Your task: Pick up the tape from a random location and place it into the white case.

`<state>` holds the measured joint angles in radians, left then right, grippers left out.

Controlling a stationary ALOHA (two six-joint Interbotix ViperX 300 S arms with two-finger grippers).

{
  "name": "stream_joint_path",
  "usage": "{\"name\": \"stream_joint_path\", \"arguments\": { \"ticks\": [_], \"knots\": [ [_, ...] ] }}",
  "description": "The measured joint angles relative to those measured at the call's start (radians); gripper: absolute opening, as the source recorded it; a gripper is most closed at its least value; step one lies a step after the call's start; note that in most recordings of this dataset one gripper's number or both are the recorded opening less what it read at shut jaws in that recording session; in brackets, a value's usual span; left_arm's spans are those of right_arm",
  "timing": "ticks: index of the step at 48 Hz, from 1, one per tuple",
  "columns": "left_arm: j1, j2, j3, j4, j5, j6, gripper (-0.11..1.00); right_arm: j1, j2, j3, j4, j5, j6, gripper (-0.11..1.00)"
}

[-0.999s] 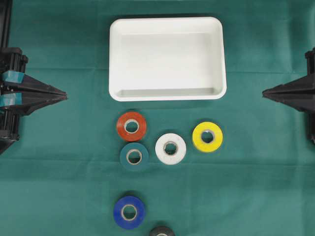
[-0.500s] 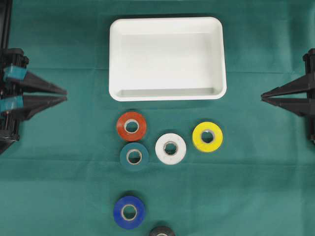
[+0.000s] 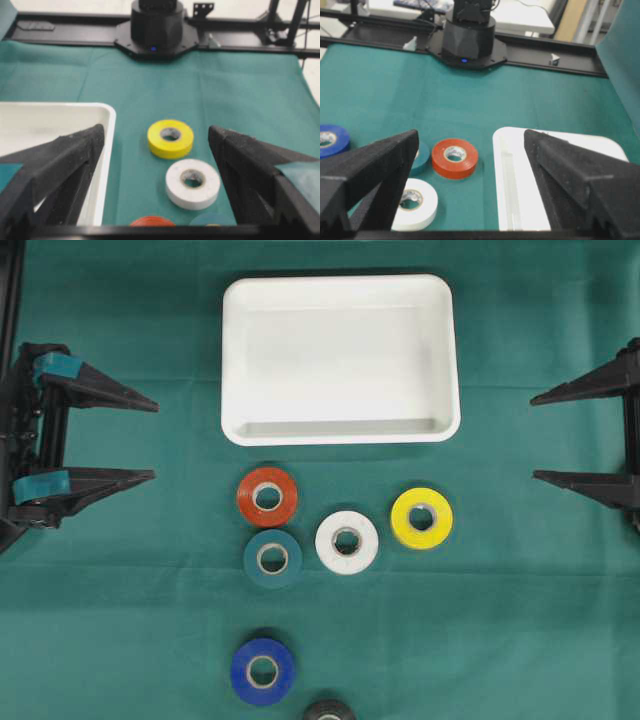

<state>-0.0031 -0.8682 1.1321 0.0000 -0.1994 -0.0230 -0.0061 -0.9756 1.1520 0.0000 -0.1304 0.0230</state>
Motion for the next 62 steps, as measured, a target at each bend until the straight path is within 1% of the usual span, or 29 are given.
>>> {"name": "stream_joint_path", "arguments": {
  "ticks": [9, 18, 30, 42, 53, 62],
  "knots": [
    [0.0, -0.005, -0.003, 0.0, 0.006, 0.0, 0.99, -0.002, 0.0, 0.002, -0.002, 0.0, 0.0, 0.91],
    [-0.021, -0.008, -0.003, 0.0, 0.012, 0.0, 0.99, -0.002, 0.0, 0.0, 0.0, 0.002, 0.0, 0.91],
    [-0.094, -0.009, -0.002, 0.0, 0.014, 0.0, 0.99, -0.002, 0.0, 0.002, 0.0, 0.002, 0.0, 0.91],
    [-0.097, 0.0, -0.003, 0.0, 0.011, 0.0, 0.99, -0.002, 0.002, 0.002, 0.0, 0.002, 0.0, 0.91],
    [-0.097, 0.072, -0.043, 0.0, -0.029, 0.0, 0.99, -0.002, 0.002, 0.002, 0.0, 0.002, 0.0, 0.91],
    [-0.097, 0.186, -0.12, 0.0, -0.044, 0.002, 0.99, -0.002, 0.003, 0.002, 0.0, 0.0, 0.0, 0.91]
  ]
}}
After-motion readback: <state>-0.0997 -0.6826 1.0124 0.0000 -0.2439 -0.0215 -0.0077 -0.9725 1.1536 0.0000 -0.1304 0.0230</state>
